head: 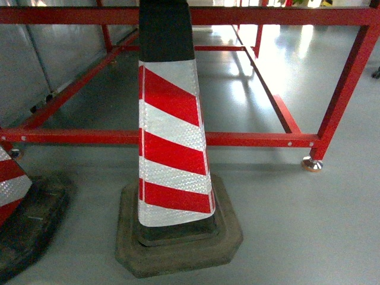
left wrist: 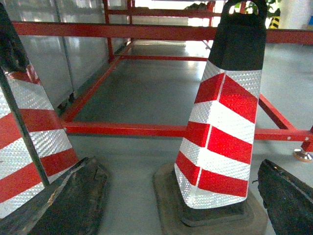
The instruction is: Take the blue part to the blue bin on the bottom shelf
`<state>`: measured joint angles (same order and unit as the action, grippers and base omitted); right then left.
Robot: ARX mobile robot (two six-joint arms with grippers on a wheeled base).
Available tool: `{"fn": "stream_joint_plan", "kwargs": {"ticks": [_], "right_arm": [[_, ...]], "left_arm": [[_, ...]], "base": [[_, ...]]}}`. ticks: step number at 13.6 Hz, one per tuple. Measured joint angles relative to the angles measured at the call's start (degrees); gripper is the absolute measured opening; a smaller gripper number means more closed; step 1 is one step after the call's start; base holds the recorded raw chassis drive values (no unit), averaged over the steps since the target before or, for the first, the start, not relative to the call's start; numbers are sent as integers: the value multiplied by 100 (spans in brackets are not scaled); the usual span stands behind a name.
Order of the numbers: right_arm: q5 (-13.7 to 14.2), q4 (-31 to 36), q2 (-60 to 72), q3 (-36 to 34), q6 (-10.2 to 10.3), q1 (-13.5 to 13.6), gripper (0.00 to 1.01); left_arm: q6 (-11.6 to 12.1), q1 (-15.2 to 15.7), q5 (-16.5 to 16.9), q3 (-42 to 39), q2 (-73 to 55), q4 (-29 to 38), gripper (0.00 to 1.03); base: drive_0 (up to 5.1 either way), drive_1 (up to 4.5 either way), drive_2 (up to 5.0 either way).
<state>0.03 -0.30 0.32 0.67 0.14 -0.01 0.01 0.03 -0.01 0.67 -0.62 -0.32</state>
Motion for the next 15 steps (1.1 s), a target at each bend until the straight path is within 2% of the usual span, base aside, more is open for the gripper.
{"fn": "stream_joint_plan", "kwargs": {"ticks": [15], "right_arm": [[0, 0, 0, 0, 2, 0, 98]], "left_arm": [[0, 0, 0, 0, 0, 0, 98]], "base": [[0, 0, 0]]}}
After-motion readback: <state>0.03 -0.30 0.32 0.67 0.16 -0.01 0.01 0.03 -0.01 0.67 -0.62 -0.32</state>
